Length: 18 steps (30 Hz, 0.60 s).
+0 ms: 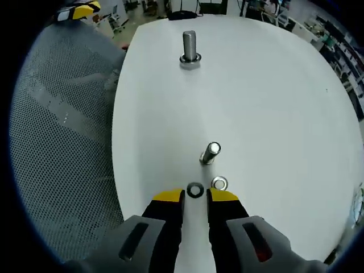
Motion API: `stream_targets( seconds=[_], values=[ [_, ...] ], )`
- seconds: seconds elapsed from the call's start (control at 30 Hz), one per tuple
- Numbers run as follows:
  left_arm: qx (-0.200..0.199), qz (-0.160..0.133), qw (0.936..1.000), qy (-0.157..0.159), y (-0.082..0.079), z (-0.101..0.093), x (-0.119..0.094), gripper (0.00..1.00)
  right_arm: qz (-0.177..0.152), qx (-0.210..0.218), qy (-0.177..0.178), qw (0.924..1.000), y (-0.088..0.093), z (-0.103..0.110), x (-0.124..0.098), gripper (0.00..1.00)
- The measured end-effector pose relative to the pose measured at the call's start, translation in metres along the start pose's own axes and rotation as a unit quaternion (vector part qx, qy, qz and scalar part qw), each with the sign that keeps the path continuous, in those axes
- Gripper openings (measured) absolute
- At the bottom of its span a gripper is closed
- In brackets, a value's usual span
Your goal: Place the washer onto the threaded stud by aligning its center hole with the stud, sliding it down to the base, and recovering from edge contact or off-axis alignment until the washer reaches the visible bottom stop.
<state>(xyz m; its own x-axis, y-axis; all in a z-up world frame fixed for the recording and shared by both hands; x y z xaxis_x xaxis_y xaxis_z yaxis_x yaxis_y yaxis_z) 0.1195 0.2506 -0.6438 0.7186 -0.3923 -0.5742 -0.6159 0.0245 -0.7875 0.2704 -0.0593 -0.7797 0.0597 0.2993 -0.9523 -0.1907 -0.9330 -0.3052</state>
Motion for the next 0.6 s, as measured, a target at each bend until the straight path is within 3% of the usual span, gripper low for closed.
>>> stream_targets(
  seconds=[0.6],
  values=[
    [-0.002,-0.011,0.9999,-0.003,-0.0024,0.0003,-0.0002,0.05,0.003,-0.017,0.019,0.9997,0.0006,0.0028,0.0040,0.14]
  ],
)
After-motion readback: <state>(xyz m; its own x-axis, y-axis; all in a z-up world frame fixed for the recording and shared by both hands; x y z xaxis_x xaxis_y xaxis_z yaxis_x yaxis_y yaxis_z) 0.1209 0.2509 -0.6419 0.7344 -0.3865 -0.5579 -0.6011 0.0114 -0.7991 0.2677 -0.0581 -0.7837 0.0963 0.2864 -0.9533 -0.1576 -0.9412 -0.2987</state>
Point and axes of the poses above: the point that each gripper's makers call its tool centre point, and the gripper's own axes: x roughly forward along the fingers, z roughly to its left, y roughly out of its underside, the point moved 6 cm from there along -x, roughly backward along the fingers, and after that the axes turned 1 degree about y, right-handed, at the moved point
